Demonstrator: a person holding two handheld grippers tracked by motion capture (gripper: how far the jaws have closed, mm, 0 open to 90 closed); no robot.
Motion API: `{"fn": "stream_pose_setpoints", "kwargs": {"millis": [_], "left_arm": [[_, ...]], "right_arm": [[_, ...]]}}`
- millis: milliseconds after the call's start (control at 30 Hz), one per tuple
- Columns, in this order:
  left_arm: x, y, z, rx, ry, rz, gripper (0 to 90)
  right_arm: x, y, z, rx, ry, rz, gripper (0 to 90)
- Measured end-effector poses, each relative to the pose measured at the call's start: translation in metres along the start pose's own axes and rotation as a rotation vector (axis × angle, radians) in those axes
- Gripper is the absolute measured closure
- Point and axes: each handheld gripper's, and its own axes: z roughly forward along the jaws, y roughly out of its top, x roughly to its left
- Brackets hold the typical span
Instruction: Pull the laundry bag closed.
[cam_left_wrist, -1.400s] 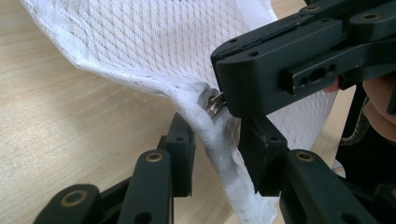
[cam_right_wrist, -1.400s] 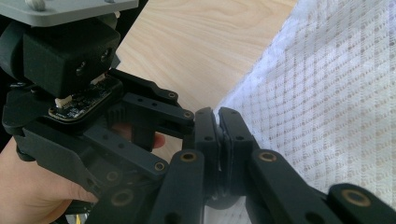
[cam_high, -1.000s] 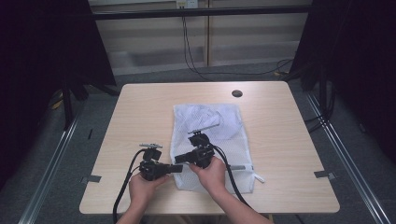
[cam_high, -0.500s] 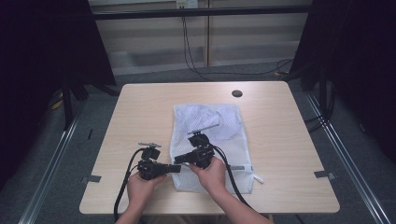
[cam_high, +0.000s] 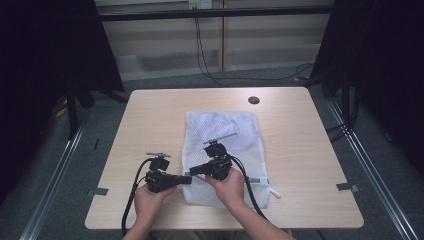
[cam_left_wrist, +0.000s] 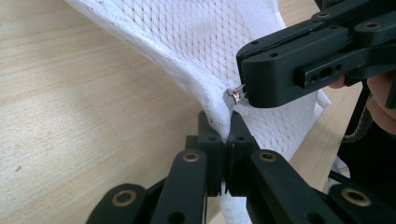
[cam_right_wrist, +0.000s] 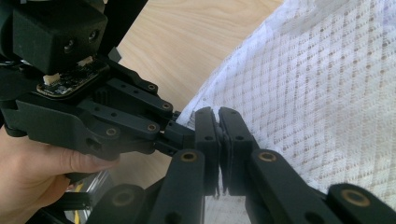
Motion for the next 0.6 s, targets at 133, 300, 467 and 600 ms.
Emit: {"fn": "stream_pose_setpoints", "kwargs": {"millis": [133,300,467,600], "left_arm": [[-0.0009,0.0,0.0015,0.002,0.007,-0.002,87.9],[-0.0016,0.0003,0.0013,0.002,0.009,0.007,87.8],[-0.0034,0.0009,0.0018,0.001,0.017,0.007,87.7],[-0.0045,0.0013,0.0016,-0.001,0.028,0.009,87.7]], "right_arm": [[-0.0009,-0.001,-0.0012,0.004,-0.009,-0.01,87.1],[-0.0043,-0.0025,-0.0038,-0.002,-0.006,-0.003,87.1],[-0.0054,-0.0028,-0.0051,0.0,-0.008,-0.003,87.1],[-0.0054,-0.0029,-0.0053,-0.006,-0.006,-0.006,87.1]]}}
